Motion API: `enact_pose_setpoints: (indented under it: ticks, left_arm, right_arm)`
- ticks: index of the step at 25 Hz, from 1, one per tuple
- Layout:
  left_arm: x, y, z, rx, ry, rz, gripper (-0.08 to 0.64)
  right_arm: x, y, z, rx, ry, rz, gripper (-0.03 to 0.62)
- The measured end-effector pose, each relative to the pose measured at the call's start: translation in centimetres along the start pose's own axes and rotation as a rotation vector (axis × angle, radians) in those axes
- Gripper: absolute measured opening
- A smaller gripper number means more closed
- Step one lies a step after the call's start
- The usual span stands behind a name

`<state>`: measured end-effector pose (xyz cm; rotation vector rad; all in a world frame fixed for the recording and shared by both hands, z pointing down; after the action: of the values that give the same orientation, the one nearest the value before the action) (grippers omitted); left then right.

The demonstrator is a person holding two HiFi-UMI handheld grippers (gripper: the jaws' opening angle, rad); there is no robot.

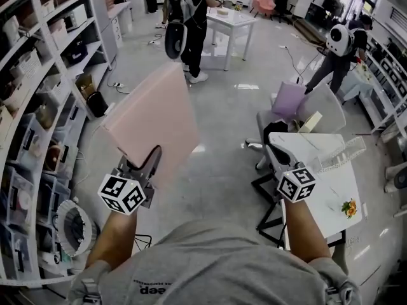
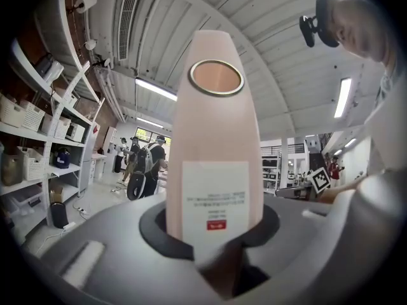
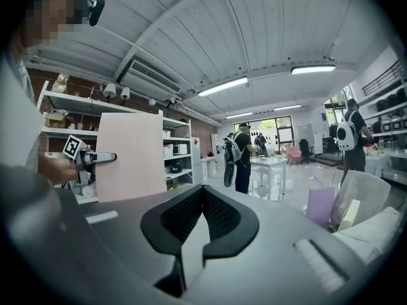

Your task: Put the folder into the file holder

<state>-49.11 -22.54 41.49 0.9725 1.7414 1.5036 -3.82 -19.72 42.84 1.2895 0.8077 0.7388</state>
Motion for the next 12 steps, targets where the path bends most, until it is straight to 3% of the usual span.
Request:
enact_pose_setpoints:
  ticks: [5, 12]
  left_arm:
    - [-2.4, 1.0, -2.5, 0.014, -0.011, -0.016, 0.189]
    - [-8.7, 1.1, -2.5, 0.008, -0.066, -0.026, 0.189]
  right_arm:
    - [-3.1, 0.9, 2.0, -0.013, 0.003, -0.015, 0.005]
    - [-8.2, 0.7, 9.3, -0.044, -0.059, -0.017, 0.005]
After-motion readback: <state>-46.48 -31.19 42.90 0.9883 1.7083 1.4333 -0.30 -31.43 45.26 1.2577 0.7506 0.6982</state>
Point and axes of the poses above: the fingertips, and each gripper's own axes: x backward along the fingers, z to its right, y out of its underside, the point moved 10 cm from there along x, backward along the fingers, and after that the axes turned 7 degrees about -y, right-handed, at the moved point
